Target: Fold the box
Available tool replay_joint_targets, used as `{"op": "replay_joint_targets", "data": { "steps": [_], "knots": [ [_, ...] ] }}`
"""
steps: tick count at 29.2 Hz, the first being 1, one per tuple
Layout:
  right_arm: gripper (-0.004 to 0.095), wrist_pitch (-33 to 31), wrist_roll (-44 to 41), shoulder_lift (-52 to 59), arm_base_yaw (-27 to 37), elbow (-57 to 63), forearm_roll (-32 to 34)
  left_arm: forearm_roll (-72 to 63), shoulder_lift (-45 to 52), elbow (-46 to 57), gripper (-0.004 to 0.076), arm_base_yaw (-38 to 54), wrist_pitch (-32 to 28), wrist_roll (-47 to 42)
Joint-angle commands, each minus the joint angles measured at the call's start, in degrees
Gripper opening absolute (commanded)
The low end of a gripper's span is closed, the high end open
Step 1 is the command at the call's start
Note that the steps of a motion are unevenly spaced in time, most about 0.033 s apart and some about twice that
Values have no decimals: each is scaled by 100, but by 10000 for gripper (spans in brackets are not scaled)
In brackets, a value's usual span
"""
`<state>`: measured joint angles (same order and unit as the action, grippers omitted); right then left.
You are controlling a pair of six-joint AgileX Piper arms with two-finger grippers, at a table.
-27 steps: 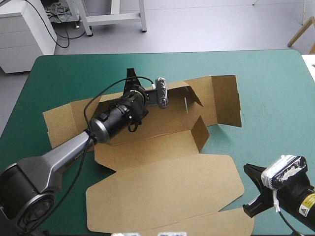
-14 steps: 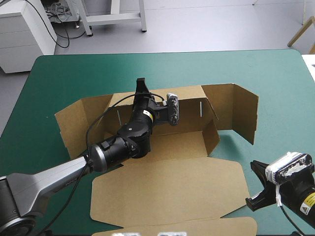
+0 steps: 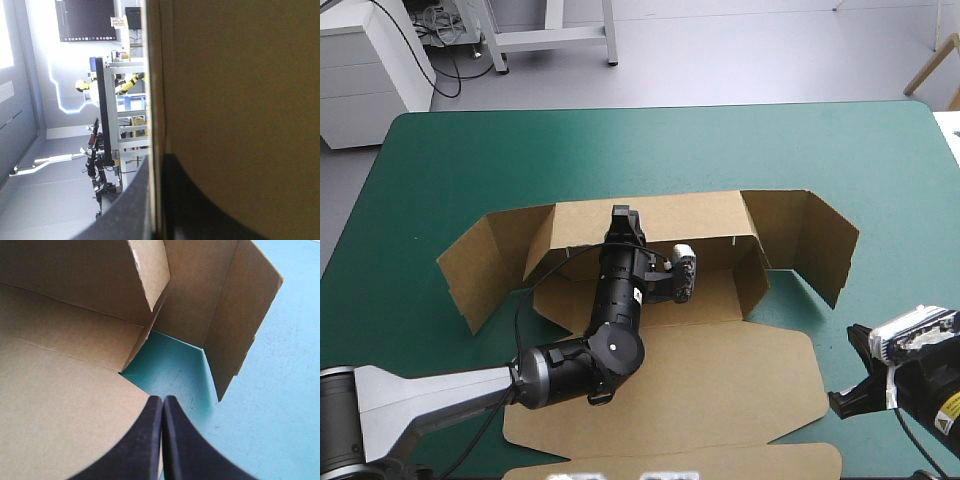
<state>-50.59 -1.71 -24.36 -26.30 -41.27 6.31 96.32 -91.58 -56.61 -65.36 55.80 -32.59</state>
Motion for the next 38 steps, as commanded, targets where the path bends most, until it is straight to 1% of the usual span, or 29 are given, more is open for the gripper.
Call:
{"op": "replay_joint_targets", "data": {
  "steps": [1,4,9,12,14,15,18,19,20,23,24,30,34,38],
  "knots": [
    [-19,345,-22,-66,42,-157,92,490,273,-115,-10,-248,525,-100],
    [-19,331,-101,-66,42,-157,92,465,273,-115,-10,-463,814,-211],
    [-10,299,-123,-66,42,-157,103,402,273,-115,-10,-545,1033,-319],
    [40,249,-210,-66,42,-157,63,424,273,-115,-10,-545,1193,-334],
    [133,249,-353,-66,42,-157,63,424,273,-115,-10,-545,1254,-346],
    [200,249,-402,-66,42,-157,74,424,273,-115,-10,-545,1278,-389],
    [447,341,-556,-66,42,-157,100,435,273,-115,-10,-545,1278,-534],
    [562,373,-612,-66,42,-157,159,435,273,-115,-10,-545,1278,-532],
    [650,405,-710,-66,42,-157,222,435,273,-115,-10,-545,1278,-532],
    [813,418,-1092,-97,42,-157,435,435,273,-115,-10,-545,1278,-532],
    [841,418,-1204,-150,42,-181,509,435,273,-115,-10,-545,1278,-532],
    [833,813,-1276,-931,42,-421,761,435,273,-115,-10,-545,1257,-532],
    [833,1001,-1846,-1846,42,-951,1608,435,273,-115,-10,-545,1257,-532],
    [833,932,-1883,-2780,42,-1738,1882,435,273,-115,-10,-545,1257,-532]
  ]
}}
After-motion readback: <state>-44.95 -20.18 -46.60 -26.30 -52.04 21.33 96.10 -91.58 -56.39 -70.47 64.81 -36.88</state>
